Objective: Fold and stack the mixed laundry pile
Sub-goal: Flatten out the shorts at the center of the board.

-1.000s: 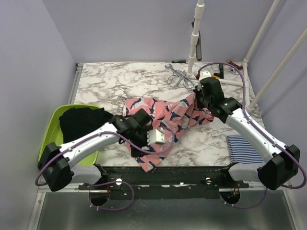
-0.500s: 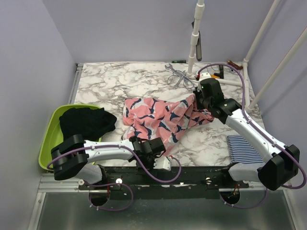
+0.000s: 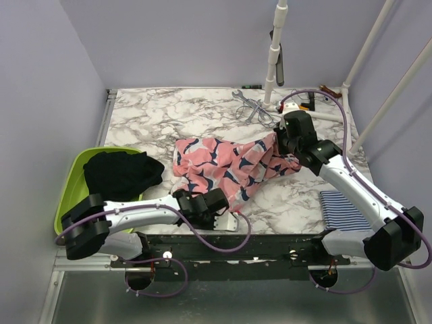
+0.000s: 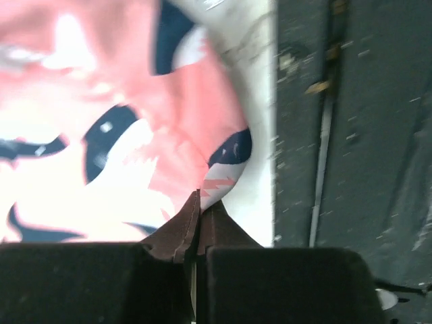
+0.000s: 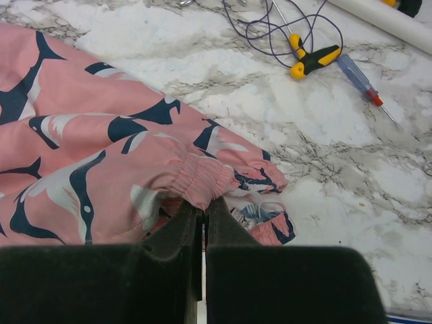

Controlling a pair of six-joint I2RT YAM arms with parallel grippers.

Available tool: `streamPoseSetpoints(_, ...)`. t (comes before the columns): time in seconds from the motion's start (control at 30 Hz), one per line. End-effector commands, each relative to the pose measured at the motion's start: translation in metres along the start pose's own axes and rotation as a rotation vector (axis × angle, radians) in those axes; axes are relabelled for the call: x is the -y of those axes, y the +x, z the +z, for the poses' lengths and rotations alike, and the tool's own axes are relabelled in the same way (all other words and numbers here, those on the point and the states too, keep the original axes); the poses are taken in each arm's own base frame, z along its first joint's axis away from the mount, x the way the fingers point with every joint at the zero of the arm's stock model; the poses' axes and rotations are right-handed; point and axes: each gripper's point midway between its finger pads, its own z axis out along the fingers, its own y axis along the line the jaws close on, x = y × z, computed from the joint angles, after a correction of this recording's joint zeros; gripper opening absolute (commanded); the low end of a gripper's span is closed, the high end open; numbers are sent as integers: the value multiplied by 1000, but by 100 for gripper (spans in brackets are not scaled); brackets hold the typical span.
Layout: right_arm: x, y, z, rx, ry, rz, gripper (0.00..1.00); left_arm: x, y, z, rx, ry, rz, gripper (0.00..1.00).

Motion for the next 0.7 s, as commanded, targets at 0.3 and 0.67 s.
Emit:
streamPoseSetpoints(0.3, 59, -139, -41, 302, 118, 112, 0, -217, 65, -354, 197, -1132, -449, 0)
streamPoseSetpoints(0.67, 40, -217, -153, 567, -101, 78, 0, -188, 64, -599, 377, -1701, -467, 0)
